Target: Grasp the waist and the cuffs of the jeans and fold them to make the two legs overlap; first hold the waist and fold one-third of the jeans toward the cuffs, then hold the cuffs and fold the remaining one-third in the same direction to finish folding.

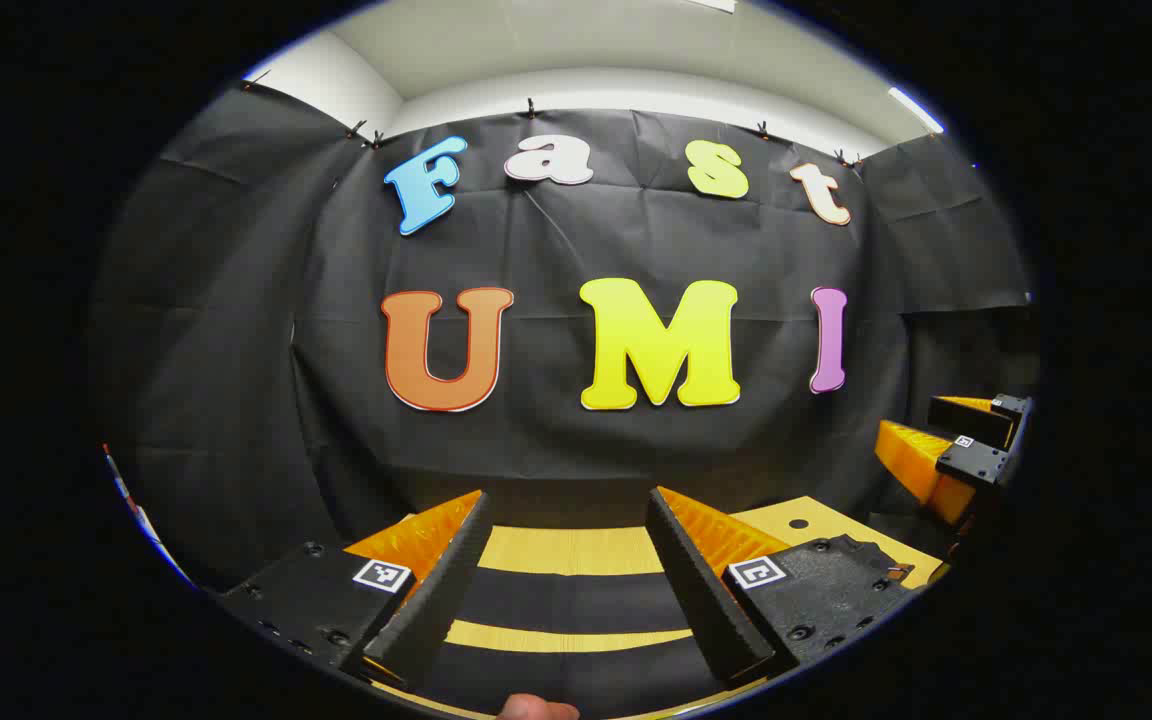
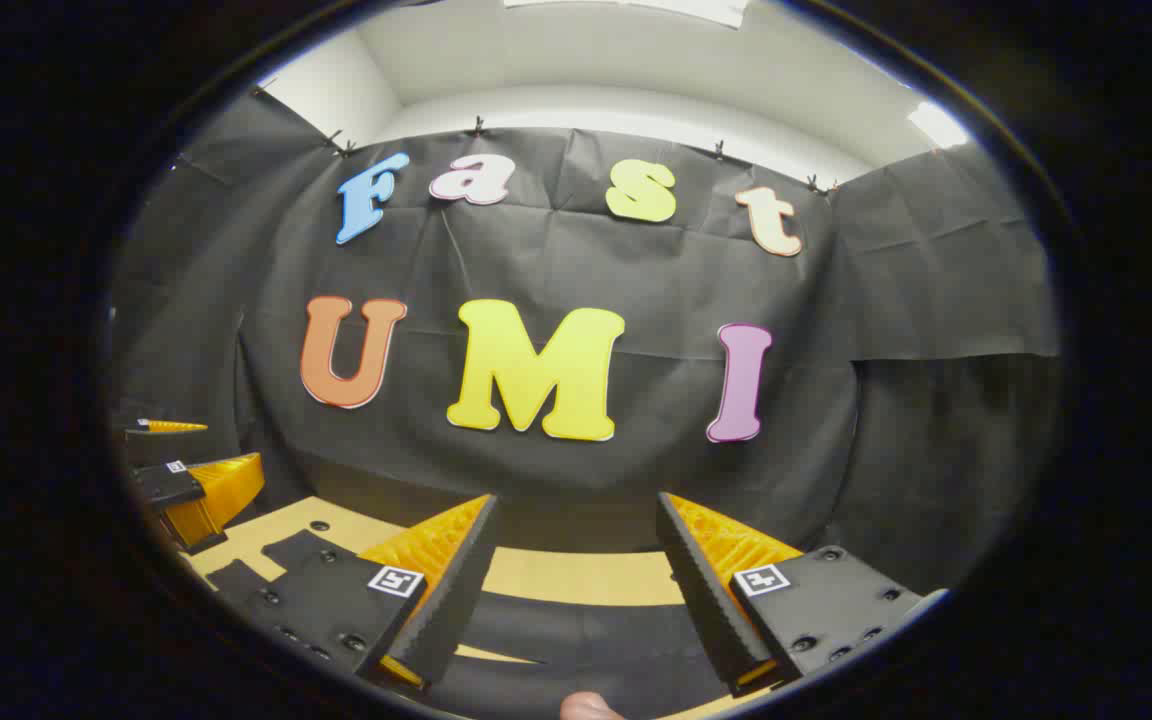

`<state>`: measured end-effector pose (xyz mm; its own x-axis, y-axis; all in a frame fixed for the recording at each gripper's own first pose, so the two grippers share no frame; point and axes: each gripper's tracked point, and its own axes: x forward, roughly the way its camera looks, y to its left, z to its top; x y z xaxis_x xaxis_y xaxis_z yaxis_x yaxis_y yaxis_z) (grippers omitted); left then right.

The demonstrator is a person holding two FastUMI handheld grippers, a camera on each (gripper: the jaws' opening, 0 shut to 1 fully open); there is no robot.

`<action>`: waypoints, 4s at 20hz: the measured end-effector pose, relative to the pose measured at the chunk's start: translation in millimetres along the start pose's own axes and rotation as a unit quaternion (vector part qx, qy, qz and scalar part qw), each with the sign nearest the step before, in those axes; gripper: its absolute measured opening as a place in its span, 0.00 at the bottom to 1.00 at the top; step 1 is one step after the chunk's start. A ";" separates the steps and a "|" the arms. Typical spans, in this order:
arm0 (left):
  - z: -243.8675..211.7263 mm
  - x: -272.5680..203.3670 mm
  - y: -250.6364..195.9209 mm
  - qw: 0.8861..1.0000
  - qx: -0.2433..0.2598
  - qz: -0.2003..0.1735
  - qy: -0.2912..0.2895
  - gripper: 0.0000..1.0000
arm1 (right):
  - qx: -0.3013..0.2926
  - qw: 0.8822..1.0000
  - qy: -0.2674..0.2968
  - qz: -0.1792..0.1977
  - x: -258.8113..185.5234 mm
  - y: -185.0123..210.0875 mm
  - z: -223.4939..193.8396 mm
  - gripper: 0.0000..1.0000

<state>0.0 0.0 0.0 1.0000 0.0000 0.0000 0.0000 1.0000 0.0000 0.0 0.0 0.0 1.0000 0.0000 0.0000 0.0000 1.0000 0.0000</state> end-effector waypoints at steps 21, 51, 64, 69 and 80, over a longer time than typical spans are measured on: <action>0.0 14.5 -9.9 1.000 0.008 0.006 0.007 0.99 | 0.002 1.000 0.001 -0.014 17.8 -33.2 1.3 0.95; -313.6 -96.8 143.0 0.682 -0.591 0.276 0.331 0.99 | 0.489 0.727 0.457 -0.153 -44.0 -212.4 -348.7 0.98; -318.7 -33.8 138.9 0.693 -0.590 0.252 0.329 0.92 | 0.487 0.708 0.467 -0.208 8.3 -227.9 -388.7 0.96; -329.9 -19.5 137.7 0.698 -0.568 0.259 0.351 0.64 | 0.458 0.686 0.492 -0.278 -9.4 -243.5 -400.2 0.58; -308.0 -33.4 131.7 0.666 -0.590 0.249 0.383 0.04 | 0.493 0.691 0.471 -0.241 -8.5 -247.3 -366.4 0.00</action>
<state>-33.4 131.7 -308.0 0.5827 -0.1210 -0.8036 -0.7832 0.1804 -0.5950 -8.5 -247.3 -366.4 0.4396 0.1315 -0.8885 0.7975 0.3979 0.4535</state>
